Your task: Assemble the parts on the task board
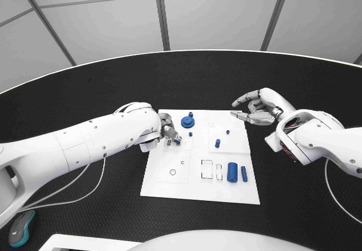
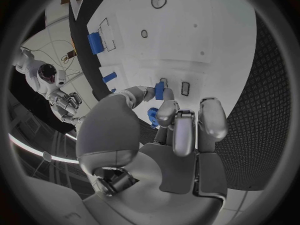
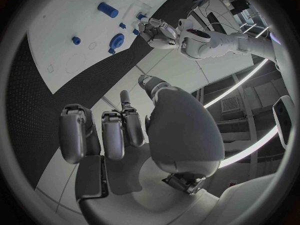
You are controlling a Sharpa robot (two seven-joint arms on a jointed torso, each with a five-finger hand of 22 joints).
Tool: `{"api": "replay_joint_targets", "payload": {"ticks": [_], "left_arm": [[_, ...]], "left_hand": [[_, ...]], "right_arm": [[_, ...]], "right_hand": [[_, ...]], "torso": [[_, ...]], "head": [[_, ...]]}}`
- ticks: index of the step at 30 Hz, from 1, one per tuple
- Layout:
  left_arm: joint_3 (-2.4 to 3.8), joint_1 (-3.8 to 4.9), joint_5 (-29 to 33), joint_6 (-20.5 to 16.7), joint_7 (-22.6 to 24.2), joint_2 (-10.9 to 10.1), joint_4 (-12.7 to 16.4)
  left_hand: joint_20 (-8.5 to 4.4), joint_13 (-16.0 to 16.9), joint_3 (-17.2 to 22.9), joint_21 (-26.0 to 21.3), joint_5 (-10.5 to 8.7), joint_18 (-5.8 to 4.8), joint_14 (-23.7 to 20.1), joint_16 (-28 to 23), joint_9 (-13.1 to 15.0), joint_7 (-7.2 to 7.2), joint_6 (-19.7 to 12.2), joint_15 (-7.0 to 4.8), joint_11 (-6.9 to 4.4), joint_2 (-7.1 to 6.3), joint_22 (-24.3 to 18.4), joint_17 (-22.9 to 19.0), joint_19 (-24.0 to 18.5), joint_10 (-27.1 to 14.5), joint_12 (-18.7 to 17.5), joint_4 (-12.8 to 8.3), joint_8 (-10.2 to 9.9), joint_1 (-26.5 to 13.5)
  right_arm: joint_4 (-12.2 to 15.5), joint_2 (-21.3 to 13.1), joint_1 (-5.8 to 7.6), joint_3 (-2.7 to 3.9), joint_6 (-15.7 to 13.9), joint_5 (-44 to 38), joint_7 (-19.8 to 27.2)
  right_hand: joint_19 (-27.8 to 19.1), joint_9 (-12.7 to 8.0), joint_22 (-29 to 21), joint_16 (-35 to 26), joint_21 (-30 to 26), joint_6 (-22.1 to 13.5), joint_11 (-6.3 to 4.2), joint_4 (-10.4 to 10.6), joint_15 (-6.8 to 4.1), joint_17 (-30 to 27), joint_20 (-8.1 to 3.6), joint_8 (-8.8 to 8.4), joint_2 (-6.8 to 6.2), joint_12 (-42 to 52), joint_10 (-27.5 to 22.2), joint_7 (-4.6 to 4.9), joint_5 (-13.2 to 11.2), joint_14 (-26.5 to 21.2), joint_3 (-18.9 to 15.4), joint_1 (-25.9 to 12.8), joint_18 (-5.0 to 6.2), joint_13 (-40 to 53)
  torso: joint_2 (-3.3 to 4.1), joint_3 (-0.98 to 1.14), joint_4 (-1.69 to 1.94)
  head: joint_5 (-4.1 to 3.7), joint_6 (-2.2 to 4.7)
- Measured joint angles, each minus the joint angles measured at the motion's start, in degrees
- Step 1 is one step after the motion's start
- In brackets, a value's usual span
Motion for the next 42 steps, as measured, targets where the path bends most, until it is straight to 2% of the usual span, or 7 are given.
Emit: {"api": "replay_joint_targets", "payload": {"ticks": [12,42], "left_arm": [[0.0,-0.39,-1.0,0.07,0.27,0.07,-0.09],[0.0,-0.44,-0.88,0.84,0.58,0.03,-0.24]], "left_hand": [[0.0,-0.01,0.0,0.0,0.01,0.0,0.0,0.0,0.0,0.02,0.0,0.0,0.02,0.04,0.05,-0.01,0.0,0.0,0.0,0.0,-0.05,0.04],[0.01,0.03,0.0,0.0,0.24,0.0,0.0,0.0,-0.09,0.11,0.1,0.0,0.06,0.11,0.03,-0.02,0.0,0.0,0.0,0.0,-0.21,0.11]], "right_arm": [[-0.08,0.08,0.0,0.0,0.1,0.0,-0.03],[-0.39,0.16,0.0,-0.01,0.09,0.0,-0.01]], "right_hand": [[0.0,0.0,0.0,0.0,0.0,0.0,0.0,0.0,0.0,0.0,0.0,0.0,0.0,0.0,0.0,0.0,0.0,0.0,0.0,0.0,0.0,0.0],[0.0,0.01,0.0,0.0,0.0,0.0,0.0,0.0,0.0,-0.01,0.0,0.0,0.0,0.0,0.0,0.0,0.0,0.0,0.0,0.0,0.0,-0.01]], "torso": [[0.07,0.01,-0.02],[0.1,0.0,0.0]], "head": [[-0.04,-0.06],[-0.08,-0.07]]}}
